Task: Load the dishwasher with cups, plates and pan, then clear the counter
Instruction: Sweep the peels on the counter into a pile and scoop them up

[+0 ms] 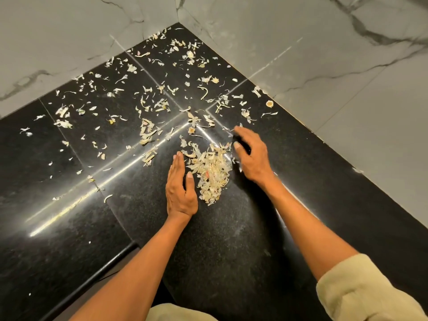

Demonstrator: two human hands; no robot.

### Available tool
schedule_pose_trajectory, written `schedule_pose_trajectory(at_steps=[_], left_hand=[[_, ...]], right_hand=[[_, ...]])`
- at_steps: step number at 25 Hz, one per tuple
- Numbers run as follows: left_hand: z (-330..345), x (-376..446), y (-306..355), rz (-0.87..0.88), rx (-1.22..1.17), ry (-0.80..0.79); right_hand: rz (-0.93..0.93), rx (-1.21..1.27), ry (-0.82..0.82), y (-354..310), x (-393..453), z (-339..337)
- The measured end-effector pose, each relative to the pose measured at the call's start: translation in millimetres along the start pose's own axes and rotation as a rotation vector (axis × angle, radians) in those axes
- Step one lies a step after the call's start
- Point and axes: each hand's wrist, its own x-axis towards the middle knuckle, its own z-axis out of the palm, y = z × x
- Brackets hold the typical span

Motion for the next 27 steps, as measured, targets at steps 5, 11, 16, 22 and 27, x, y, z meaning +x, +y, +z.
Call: schedule_pose_trajectory(at_steps=[5, 11, 16, 22, 27], left_hand=[[-0.3, 0.7, 0.8, 0.010, 0.010, -0.006], [-0.3, 1.3, -1.1, 0.014, 0.021, 0.002], [-0.5, 1.2, -1.8, 0.007, 0.022, 0.000], [-0.8, 0.9, 0.3, 0.010, 0.019, -0.009], [-0.3, 0.2, -1.2, -0.002, 0.010, -0.011]], right_hand=[[0.136, -0.076, 0.193, 37.9, 86.5, -49.4], [0.179, -0.169, -0.011, 34.7, 105.8, -18.9], [0.029, -0.038, -0.182, -12.3, 33.9, 32.2], [-0.074, 0.072, -0.144, -19.2, 8.0, 27.5], [0.161, -0.134, 0.009, 21.1, 105.7, -34.6]])
